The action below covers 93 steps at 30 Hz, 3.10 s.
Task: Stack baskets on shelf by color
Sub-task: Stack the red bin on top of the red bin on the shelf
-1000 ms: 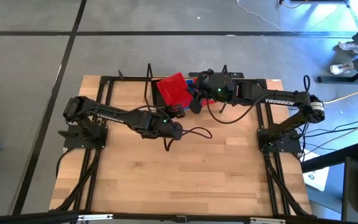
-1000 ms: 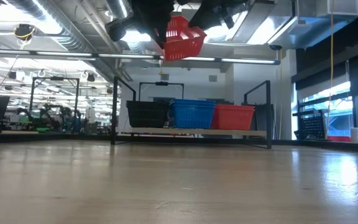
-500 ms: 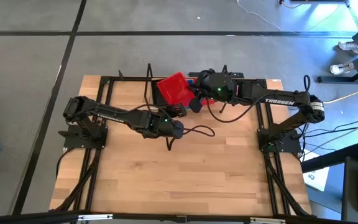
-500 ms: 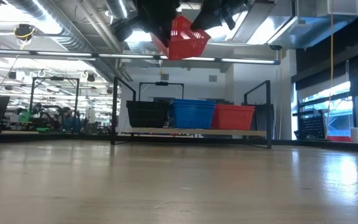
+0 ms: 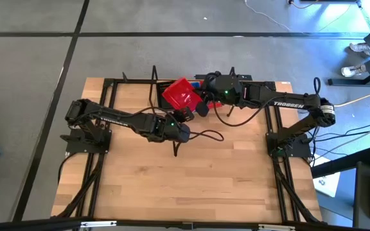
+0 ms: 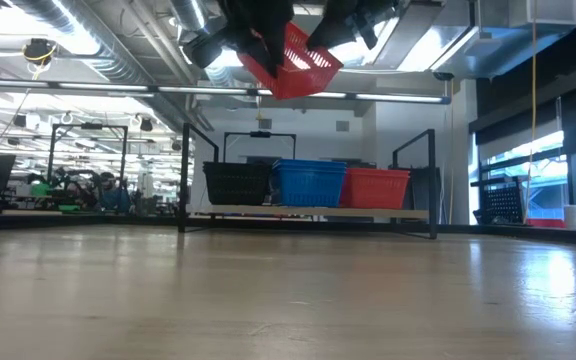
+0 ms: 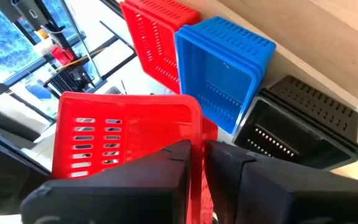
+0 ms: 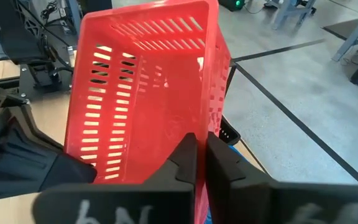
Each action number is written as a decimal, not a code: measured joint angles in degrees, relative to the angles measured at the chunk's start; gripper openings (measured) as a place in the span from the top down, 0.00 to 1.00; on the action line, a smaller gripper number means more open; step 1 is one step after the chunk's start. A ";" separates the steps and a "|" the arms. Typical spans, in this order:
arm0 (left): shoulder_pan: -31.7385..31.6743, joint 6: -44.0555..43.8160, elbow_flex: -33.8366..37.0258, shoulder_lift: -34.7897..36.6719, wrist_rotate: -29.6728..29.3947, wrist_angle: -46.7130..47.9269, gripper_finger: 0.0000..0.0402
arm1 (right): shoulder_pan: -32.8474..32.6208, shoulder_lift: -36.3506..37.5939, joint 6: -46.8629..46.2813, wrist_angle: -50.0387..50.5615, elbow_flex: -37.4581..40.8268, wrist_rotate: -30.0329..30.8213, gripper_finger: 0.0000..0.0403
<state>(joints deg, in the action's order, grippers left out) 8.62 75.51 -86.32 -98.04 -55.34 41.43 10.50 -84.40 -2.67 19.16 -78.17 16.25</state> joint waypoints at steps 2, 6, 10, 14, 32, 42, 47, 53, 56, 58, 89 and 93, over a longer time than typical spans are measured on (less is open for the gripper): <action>0.00 0.03 0.00 0.00 0.00 -0.24 0.93 | 0.00 0.00 0.05 0.00 0.00 0.04 0.98; 0.02 -0.40 0.00 0.00 -0.08 -0.25 0.93 | 0.00 0.00 0.13 0.00 0.00 0.02 0.98; 0.07 -0.39 0.00 0.00 -0.05 -1.49 0.93 | 0.02 0.00 -0.10 -0.02 0.00 -1.02 0.99; -0.11 -0.41 0.00 0.01 0.43 -1.62 0.93 | 0.02 0.00 -0.11 0.02 0.00 -1.25 0.99; 0.11 -4.74 0.00 0.00 -1.89 -1.64 0.93 | 0.00 0.00 -0.08 0.00 0.02 -1.33 0.98; 0.00 -4.17 -0.04 0.00 3.11 -3.11 0.93 | -0.04 0.00 0.18 0.37 0.11 -1.62 0.98; 0.02 -3.19 -0.04 0.02 3.00 -4.16 0.93 | 0.00 0.22 0.15 0.28 0.11 -1.96 0.98; 0.02 -3.13 -0.04 0.02 2.80 -4.06 0.93 | 0.00 0.22 0.19 0.20 0.11 -1.92 0.98; 0.02 -3.04 -0.04 0.02 2.80 -4.00 0.93 | 0.00 0.22 0.19 0.09 0.11 -1.92 0.98; 0.02 -3.04 -0.04 0.02 2.80 -3.92 0.93 | 0.00 0.22 0.19 0.09 0.11 -1.92 0.98; -0.33 2.30 -0.04 0.02 -4.66 -3.35 0.92 | 0.74 0.24 -0.09 -0.03 0.00 -0.90 0.98; -0.39 4.12 -0.04 0.04 -4.29 -3.35 0.86 | 0.72 0.22 0.02 0.83 0.13 -1.07 0.98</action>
<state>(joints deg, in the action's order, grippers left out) 8.23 79.63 -86.37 -98.00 -59.63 38.08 11.22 -84.18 -2.66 19.98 -78.04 15.18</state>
